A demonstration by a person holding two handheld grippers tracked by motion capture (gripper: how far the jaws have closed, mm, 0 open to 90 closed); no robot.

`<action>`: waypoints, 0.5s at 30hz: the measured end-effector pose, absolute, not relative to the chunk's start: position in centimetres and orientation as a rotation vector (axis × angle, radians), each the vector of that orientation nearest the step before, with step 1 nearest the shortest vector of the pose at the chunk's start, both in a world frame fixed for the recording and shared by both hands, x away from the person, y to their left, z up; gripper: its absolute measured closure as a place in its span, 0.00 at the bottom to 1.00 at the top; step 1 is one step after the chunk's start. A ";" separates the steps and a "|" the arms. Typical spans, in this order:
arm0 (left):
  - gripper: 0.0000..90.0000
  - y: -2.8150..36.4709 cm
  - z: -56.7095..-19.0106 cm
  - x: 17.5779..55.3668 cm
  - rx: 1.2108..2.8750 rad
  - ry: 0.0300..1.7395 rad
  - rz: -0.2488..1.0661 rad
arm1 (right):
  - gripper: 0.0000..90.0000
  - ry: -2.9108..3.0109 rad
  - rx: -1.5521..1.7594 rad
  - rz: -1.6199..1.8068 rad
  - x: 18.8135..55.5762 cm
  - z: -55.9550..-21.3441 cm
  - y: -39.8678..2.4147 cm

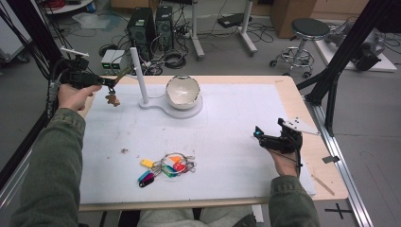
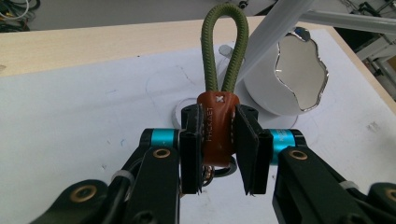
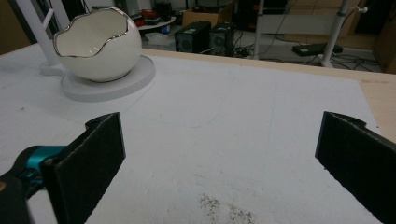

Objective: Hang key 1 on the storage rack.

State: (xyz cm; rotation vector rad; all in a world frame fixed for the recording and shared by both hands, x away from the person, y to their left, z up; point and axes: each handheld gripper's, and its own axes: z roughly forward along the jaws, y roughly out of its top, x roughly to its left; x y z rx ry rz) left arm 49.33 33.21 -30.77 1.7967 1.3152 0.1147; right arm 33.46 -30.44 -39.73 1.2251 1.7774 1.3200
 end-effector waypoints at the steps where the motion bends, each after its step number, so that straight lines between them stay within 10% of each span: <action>1: 0.80 33.1 -30.8 49.4 1.794 1.314 0.112 | 0.01 1.778 1.225 1.320 33.5 -39.7 -30.4; 15: 0.80 32.1 -31.4 49.7 1.826 1.318 0.112 | 0.01 1.778 1.225 1.320 33.5 -39.7 -30.4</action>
